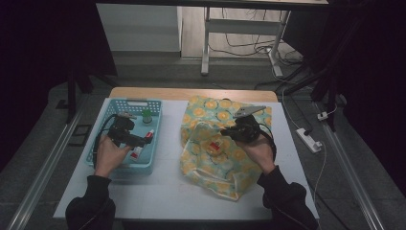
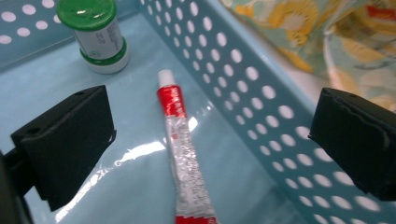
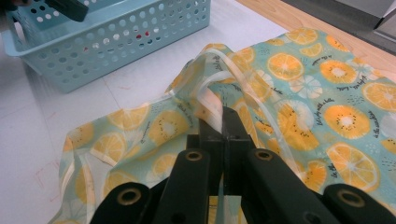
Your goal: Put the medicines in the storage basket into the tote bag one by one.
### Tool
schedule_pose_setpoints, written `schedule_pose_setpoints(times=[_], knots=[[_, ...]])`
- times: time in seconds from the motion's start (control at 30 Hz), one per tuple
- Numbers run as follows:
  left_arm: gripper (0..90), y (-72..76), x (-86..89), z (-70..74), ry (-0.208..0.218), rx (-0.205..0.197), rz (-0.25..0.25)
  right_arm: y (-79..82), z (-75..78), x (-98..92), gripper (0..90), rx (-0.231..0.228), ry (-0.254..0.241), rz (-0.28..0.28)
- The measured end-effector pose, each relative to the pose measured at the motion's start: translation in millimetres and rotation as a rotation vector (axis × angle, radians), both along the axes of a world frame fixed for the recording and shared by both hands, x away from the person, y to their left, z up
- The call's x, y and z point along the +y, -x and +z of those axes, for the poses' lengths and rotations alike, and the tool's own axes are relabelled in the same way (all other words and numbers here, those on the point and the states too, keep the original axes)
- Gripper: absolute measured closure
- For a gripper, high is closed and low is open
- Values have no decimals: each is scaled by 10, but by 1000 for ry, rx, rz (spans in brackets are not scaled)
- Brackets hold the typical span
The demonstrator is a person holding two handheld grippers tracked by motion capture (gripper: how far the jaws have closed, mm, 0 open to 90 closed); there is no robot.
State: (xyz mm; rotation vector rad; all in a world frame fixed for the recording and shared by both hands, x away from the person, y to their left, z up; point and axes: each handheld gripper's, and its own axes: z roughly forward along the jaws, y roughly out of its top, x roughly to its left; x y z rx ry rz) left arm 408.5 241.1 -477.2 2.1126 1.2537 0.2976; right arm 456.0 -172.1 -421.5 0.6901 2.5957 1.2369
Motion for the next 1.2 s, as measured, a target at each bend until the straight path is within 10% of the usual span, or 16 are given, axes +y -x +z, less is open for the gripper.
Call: schedule_pose_setpoints(times=[0.83,1.2], knots=[[3,-208,-91,-340,-204,233,41,5,-30,24,892,8,14,8],[294,-212,-150,-380,-268,260,23,9,-34,24,892,6,16,10]])
